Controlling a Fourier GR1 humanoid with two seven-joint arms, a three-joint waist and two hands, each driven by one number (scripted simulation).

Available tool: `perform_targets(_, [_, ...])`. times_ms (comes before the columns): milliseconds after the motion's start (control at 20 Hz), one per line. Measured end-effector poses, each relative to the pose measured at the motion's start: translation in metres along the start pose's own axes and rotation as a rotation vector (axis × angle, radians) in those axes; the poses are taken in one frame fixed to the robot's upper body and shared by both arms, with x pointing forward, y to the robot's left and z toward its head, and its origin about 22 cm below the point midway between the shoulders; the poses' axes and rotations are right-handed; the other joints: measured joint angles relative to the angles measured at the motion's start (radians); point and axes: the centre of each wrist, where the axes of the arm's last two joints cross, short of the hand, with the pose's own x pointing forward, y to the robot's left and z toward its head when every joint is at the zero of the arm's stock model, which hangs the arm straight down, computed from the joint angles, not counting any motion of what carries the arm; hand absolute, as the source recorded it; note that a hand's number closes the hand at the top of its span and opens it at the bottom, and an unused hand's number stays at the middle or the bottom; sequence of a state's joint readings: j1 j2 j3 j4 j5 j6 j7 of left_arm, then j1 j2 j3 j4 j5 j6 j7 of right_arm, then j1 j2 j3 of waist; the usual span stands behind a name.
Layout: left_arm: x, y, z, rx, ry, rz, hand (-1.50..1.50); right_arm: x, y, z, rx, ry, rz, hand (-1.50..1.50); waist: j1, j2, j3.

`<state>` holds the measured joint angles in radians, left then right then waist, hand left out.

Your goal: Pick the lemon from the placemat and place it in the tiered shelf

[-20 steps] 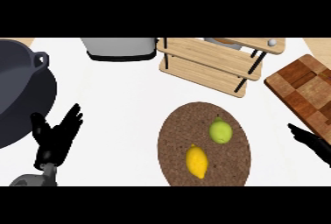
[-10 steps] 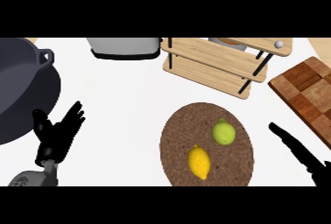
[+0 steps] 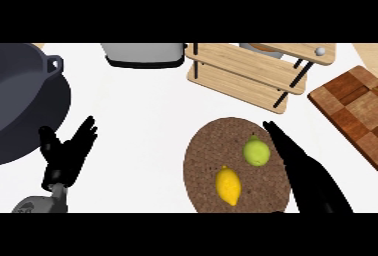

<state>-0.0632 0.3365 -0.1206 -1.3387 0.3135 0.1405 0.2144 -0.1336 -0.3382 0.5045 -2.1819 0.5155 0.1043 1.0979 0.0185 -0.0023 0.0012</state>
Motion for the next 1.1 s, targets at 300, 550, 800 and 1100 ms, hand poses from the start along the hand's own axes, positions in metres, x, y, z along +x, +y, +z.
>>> perform_targets(300, [0.001, 0.002, -0.001, 0.005, 0.017, 0.005, 0.0, 0.016, 0.03, -0.018, 0.052, 0.035, 0.063, -1.5, -0.007, 0.0, 0.001])
perform_targets(550, [0.0, 0.001, 0.001, 0.013, 0.013, 0.008, 0.0, 0.023, 0.055, -0.019, 0.073, 0.064, 0.114, -1.5, -0.013, -0.002, 0.002])
perform_targets(800, [-0.002, 0.004, 0.003, 0.015, 0.018, 0.016, 0.0, 0.023, 0.069, -0.022, 0.05, 0.101, 0.155, -1.5, -0.017, -0.002, 0.001])
perform_targets(1100, [0.0, 0.004, 0.004, 0.011, 0.024, 0.017, 0.0, 0.018, 0.084, -0.023, 0.039, 0.137, 0.186, -1.5, -0.019, -0.001, 0.001])
